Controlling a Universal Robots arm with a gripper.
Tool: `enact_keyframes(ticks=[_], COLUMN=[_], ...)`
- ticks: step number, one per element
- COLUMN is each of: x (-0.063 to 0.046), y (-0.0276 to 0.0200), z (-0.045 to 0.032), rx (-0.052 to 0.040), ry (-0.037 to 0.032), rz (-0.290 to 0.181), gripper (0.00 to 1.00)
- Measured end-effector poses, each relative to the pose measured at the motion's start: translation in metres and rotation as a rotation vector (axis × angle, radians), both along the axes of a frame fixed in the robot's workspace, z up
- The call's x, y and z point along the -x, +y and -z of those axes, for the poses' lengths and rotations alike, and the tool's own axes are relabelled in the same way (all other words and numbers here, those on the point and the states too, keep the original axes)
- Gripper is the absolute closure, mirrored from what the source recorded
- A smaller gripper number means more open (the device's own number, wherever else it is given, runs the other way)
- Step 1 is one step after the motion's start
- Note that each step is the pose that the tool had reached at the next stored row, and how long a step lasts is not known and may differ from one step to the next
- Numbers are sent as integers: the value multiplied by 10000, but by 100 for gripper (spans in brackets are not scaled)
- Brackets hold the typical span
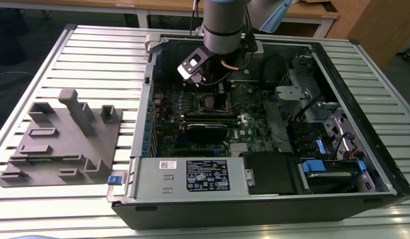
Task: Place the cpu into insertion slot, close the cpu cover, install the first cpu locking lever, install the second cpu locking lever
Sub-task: 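Place the cpu into insertion slot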
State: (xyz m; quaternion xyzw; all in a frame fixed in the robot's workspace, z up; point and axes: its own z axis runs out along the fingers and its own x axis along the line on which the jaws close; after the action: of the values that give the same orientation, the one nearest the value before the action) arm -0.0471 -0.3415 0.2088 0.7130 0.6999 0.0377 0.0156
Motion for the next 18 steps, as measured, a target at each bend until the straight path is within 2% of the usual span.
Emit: enact_keyframes(ticks=[4, 7, 10, 13, 14, 15, 18], x=[0, 0, 0, 0, 0, 0, 0], y=[0, 0, 0, 0, 0, 0, 0], z=[-1, -2, -2, -3, -3, -3, -3], rx=[1, 2, 1, 1, 1, 2, 1], ry=[1, 1, 1, 1, 1, 1, 1], rz=[0, 0, 0, 0, 0, 0, 0], gripper=[40, 58, 64, 82, 82, 88, 89])
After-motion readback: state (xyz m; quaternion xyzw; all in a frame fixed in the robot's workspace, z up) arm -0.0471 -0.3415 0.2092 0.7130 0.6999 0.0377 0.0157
